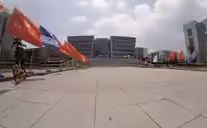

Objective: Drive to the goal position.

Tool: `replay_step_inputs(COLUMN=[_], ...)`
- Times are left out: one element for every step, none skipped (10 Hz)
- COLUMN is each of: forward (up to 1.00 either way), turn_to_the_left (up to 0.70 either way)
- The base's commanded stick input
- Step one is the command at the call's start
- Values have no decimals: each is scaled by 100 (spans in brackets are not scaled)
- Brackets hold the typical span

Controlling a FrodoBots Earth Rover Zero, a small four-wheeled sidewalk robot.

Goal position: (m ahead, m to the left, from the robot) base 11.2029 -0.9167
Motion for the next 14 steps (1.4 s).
replay_step_inputs(forward=[100, 100, 100, 100, 100, 100, 100, 100, 100, 100, 100, 100, 100, 100], turn_to_the_left=[0, 0, 0, 0, 0, 0, 0, 0, 0, 0, 0, 0, 0, 0])
